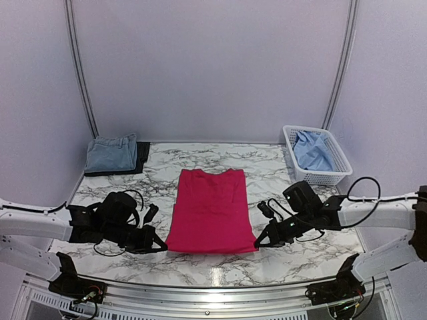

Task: Fold and stack the mixed laundry pile
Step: Pick up the 2/3-rectangle-folded T-shirt from the center of the board, then fold the 2/3-rectangle-folded T-shirt at the center of the board.

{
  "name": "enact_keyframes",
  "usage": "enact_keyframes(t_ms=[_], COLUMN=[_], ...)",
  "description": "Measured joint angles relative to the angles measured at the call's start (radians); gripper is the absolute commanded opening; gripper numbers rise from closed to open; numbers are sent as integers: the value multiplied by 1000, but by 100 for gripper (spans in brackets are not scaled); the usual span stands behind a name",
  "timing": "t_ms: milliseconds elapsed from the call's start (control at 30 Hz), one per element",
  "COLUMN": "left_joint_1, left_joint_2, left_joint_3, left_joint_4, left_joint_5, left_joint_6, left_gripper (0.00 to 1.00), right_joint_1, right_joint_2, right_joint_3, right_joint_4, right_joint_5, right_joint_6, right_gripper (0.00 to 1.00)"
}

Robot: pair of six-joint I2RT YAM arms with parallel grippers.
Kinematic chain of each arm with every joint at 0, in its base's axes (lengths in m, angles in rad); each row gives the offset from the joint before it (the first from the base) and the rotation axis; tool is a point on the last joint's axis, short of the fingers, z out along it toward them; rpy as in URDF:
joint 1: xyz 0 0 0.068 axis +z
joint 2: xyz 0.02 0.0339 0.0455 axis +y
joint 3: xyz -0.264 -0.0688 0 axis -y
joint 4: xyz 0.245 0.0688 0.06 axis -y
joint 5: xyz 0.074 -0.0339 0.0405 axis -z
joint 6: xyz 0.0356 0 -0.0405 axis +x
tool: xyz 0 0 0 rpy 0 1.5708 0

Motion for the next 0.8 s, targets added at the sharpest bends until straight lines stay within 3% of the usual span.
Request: enact_keyframes(t_ms=[167,333,600,800], left_joint_1=[-35,-10,232,277], left_joint_2=[-154,-73,260,588], left_joint_3=[30,234,563,793], left_joint_4=[-108,-245,-310,-322], left_joint_5=[-38,-90,-116,-138], left_joint_6=[-56,-14,154,269], left_gripper=[0,0,0,0], right_joint_1=[58,31,-199,-253], right_joint_2=[-121,-40,282,612], right_joint_3=[11,178,550,771], right_joint_4=[-30,-128,-189,-190], right_joint_5=[19,63,71,64], right_joint_6=[111,95,-80,-187], right_gripper=[0,0,0,0])
